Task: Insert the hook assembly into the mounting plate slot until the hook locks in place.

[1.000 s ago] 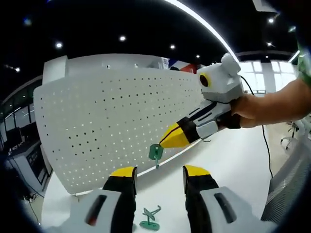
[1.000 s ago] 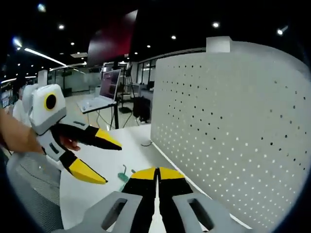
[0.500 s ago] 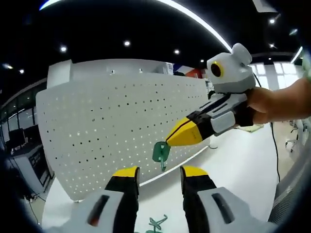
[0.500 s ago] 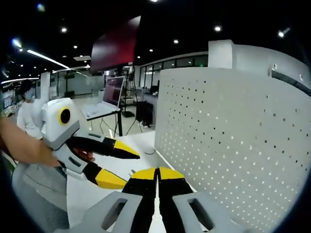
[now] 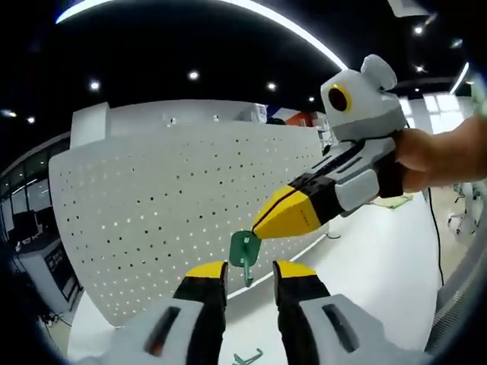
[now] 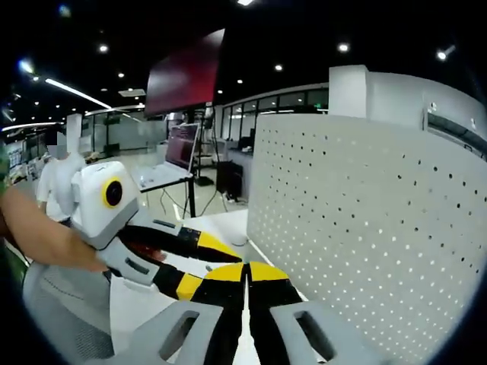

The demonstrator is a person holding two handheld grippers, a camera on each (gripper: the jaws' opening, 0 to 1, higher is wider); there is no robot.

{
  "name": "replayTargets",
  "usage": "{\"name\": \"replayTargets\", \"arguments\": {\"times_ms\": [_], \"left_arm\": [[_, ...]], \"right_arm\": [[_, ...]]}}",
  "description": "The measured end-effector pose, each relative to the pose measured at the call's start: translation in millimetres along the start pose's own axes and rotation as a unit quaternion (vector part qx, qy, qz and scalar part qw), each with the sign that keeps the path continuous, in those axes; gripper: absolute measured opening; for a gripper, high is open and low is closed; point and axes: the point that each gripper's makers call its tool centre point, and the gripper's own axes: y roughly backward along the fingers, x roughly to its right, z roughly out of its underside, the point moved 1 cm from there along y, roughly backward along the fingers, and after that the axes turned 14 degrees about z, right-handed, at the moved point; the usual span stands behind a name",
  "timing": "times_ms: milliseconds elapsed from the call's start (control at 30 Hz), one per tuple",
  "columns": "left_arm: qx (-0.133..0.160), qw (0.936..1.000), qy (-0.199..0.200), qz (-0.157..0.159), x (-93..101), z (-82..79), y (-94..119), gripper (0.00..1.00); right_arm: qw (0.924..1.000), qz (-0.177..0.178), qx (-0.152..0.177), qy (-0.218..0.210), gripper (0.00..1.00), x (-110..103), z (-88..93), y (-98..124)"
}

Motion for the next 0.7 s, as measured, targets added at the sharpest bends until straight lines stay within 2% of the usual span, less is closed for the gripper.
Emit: {"name": "replayTargets", "arguments": {"times_ms": [400, 700], "left_arm": [[0.010, 0.9999, -0.011, 0.002, -0.2, -2.8, 2.6, 0.05], [0.015, 0.9999, -0.002, -0.002, -2.1, -0.9, 2.9, 0.04]], "right_arm": [[1.0000, 0.001, -0.002, -0.005, 0.00, -1.6, 1.2, 0.0], [0.9999, 0.002, -0.006, -0.015, 0.00, -0.6, 4.3, -1.0]]}}
